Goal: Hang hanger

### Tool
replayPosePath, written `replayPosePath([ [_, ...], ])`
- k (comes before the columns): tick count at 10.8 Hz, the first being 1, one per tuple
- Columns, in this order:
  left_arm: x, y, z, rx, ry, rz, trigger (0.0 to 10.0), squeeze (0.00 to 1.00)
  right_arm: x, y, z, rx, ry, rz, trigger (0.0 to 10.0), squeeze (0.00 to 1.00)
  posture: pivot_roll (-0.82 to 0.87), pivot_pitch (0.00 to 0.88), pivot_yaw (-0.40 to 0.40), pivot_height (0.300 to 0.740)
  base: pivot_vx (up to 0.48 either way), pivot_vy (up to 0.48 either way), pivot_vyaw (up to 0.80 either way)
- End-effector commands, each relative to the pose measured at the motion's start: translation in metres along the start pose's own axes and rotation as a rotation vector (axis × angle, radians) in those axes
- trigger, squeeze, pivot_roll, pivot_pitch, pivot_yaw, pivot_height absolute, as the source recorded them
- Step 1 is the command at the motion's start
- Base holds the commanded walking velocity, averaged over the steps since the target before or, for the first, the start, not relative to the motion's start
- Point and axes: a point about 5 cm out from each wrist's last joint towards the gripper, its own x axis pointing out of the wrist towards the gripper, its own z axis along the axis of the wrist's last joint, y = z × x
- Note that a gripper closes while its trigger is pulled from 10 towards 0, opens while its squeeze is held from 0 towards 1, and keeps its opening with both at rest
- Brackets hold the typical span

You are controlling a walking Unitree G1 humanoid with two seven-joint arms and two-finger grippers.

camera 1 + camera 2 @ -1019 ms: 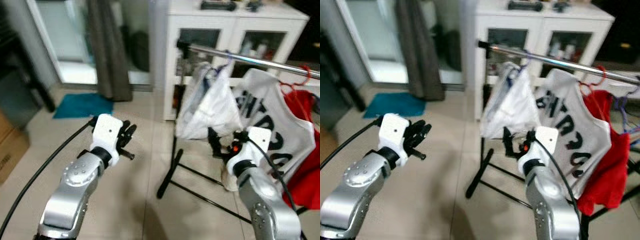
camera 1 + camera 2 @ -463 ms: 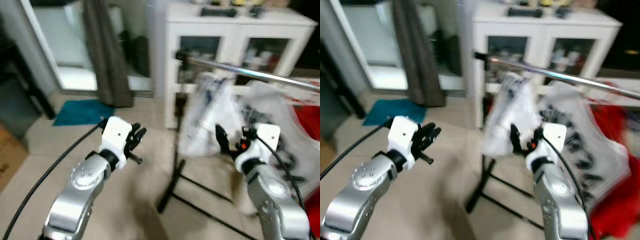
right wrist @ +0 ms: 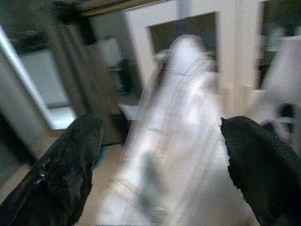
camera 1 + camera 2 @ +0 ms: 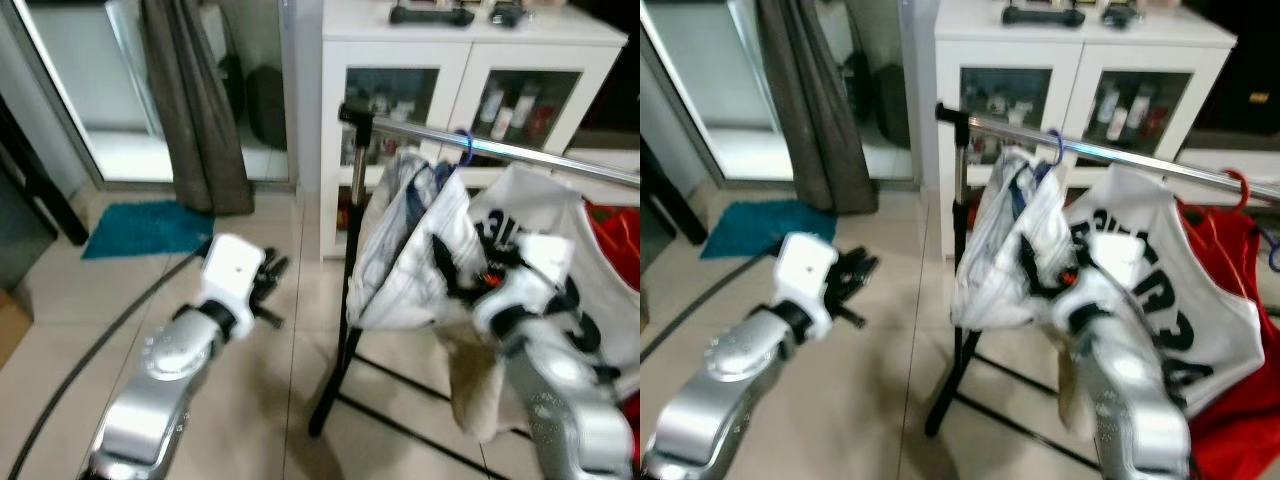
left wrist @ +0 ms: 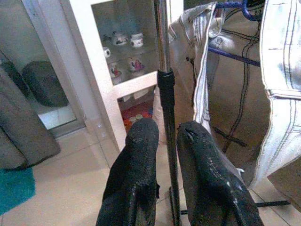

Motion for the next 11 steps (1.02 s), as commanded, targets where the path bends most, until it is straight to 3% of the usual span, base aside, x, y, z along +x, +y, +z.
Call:
replayPosePath([
  [1, -0.002, 0.006, 0.000, 0.027, 0.002, 0.030, 10.0, 0.00, 0.001, 0.010, 0.003, -0.020, -0.013, 0.050, 10.0, 0.00, 0.08, 0.000, 0.003, 0.740, 0.000, 0.000, 0.00],
  [5, 0.000, 0.007, 0.002, 0.032, -0.006, 0.047, 10.0, 0.00, 0.003, 0.018, 0.000, -0.041, -0.008, 0.076, 10.0, 0.00, 0.08, 0.000, 0.001, 0.740, 0.000, -0.480, 0.80],
  [9, 0.000, 0.007, -0.001, 0.007, 0.019, 0.033, 10.0, 0.00, 0.005, 0.024, 0.009, 0.020, -0.033, 0.098, 10.0, 0.00, 0.08, 0.000, -0.008, 0.740, 0.000, 0.000, 0.16],
  [10, 0.000, 0.006, 0.000, -0.024, 0.014, 0.010, 10.0, 0.09, 0.006, 0.026, 0.011, 0.028, -0.035, 0.102, 10.0, 1.00, 0.08, 0.000, -0.012, 0.740, 0.000, 0.000, 0.00],
  [11, -0.001, 0.005, 0.004, -0.046, -0.008, -0.031, 10.0, 1.00, 0.010, 0.025, 0.013, 0.013, -0.025, 0.061, 10.0, 1.00, 0.08, 0.000, -0.018, 0.740, 0.000, 0.000, 0.00],
])
